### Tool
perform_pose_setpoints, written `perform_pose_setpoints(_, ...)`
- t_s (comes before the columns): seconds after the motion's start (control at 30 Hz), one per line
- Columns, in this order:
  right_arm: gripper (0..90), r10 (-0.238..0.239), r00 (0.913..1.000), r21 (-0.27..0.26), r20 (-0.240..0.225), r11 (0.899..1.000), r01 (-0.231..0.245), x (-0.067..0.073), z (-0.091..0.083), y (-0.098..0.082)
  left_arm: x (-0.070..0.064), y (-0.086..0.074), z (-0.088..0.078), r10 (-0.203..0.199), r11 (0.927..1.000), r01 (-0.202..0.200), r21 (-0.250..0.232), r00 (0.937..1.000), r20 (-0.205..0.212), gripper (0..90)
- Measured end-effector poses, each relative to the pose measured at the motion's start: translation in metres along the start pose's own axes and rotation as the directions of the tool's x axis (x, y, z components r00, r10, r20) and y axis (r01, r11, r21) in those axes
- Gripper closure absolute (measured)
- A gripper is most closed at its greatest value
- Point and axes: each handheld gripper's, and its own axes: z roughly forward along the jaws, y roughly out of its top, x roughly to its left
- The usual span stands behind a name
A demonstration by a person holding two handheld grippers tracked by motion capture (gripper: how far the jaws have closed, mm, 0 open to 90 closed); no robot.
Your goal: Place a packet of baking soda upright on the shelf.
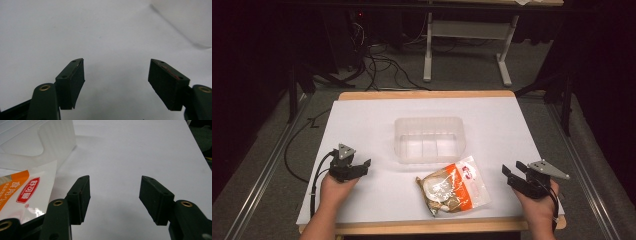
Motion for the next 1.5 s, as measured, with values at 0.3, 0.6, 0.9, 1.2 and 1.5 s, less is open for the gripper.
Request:
perform_pose_setpoints(0.3, 36.5, 0.018, 0.9997, -0.01, -0.014, 1.0, -0.018, -0.002, 0.0, -0.001, -0.001, 0.003, -0.006, 0.002, 0.9987, 0.0, -0.051, 0.9992, 0.04, 31.6)
perform_pose_setpoints(0.6, 33.4, 0.011, 0.9988, -0.028, -0.047, 1.0, -0.012, 0.005, -0.003, -0.001, -0.002, 0.004, -0.008, -0.005, 0.998, 0.01, -0.063, 0.9977, 0.068, 31.5)
perform_pose_setpoints(0.9, 26.9, 0.005, 0.9982, -0.042, -0.06, 0.999, -0.007, 0.018, -0.012, 0.003, 0.002, 0.005, -0.013, -0.04, 0.9949, 0.045, -0.091, 0.9976, 0.056, 32.3)
perform_pose_setpoints(1.2, 23.5, -0.008, 0.9925, -0.019, -0.122, 1.0, 0.006, 0.042, -0.012, 0.001, -0.004, 0.007, -0.012, -0.001, 0.9966, 0.006, -0.082, 0.9983, 0.059, 31.6)
perform_pose_setpoints(1.5, 19.8, 0.003, 0.9821, 0.112, -0.188, 0.994, 0.019, 0.064, 0.003, -0.01, -0.005, 0.008, -0.014, 0.018, 0.9953, -0.012, -0.096, 0.9979, 0.062, 31.6)
